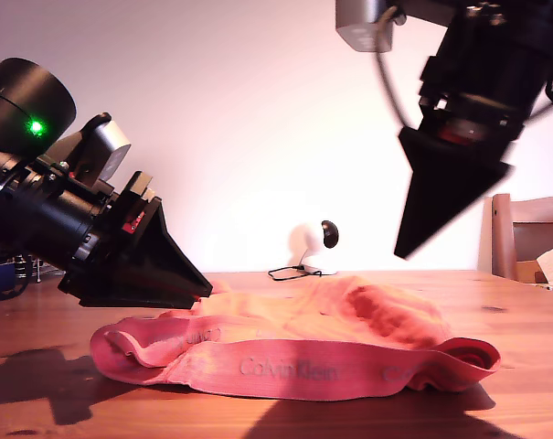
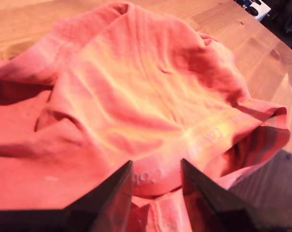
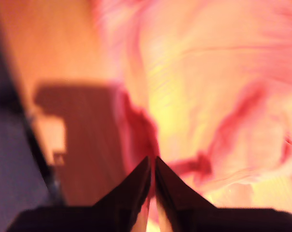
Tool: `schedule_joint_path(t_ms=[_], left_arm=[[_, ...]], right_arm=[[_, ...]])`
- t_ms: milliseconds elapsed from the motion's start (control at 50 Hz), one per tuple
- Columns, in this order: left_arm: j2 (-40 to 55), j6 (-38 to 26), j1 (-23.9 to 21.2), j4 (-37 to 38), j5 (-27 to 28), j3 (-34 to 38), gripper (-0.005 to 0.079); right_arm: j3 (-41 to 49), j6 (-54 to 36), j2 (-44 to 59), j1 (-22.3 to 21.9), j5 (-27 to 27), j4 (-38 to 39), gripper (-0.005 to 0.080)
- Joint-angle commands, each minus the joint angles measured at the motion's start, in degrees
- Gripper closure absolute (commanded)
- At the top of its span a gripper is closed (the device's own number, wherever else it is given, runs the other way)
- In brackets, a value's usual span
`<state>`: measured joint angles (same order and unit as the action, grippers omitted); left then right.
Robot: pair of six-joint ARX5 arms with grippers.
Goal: Fold the underwear in front of you. After folding it, place it to the right side.
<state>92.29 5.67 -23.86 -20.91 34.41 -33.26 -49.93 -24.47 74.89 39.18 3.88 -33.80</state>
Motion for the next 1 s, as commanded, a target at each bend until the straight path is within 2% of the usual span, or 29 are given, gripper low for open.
schedule_joint_path(t_ms=[0, 60, 240, 420, 580, 760, 840, 900, 980], left_arm=[[-0.07, -0.09, 0.11, -0.59, -0.24, -0.77, 0.0598], [-0.04, -0.09, 0.11, -0.66, -0.37, -1.01, 0.0765], [-0.04, 0.31, 0.11, -0.07, -1.01, -4.48, 0.0764], [-0.02, 0.31, 0.77, 3.48, -3.30, -10.97, 0.0764], [2.36, -0.07, 3.26, 11.17, -5.03, -18.97, 0.0764], [8.02, 0.96, 6.69, 26.27, -4.87, -30.69, 0.0763], [10.08, 1.81, 7.28, 32.06, -4.31, -35.23, 0.0731], [11.39, -2.10, 7.41, 34.73, -4.13, -38.12, 0.0659], [12.85, -13.57, 7.41, 36.76, -4.13, -41.16, 0.0556]], right_arm=[[-0.11, 7.41, 0.57, -0.94, 0.07, 1.92, 0.0756], [-0.11, 13.49, 0.59, -2.21, 0.17, 3.72, 0.0765], [-0.11, 26.25, 0.85, -6.84, 0.07, 7.08, 0.0765], [-0.11, 28.92, 2.91, -11.28, 0.98, 13.03, 0.0765], [-0.11, 28.33, 6.19, -13.79, 2.16, 16.92, 0.0765], [-0.11, 26.69, 8.70, -15.72, 2.19, 22.10, 0.0765], [-0.11, 25.86, 9.68, -16.83, 2.21, 24.17, 0.0765], [-0.11, 25.42, 10.12, -17.53, 2.29, 25.11, 0.0765], [-0.11, 24.41, 10.78, -18.29, 3.98, 26.14, 0.0765]])
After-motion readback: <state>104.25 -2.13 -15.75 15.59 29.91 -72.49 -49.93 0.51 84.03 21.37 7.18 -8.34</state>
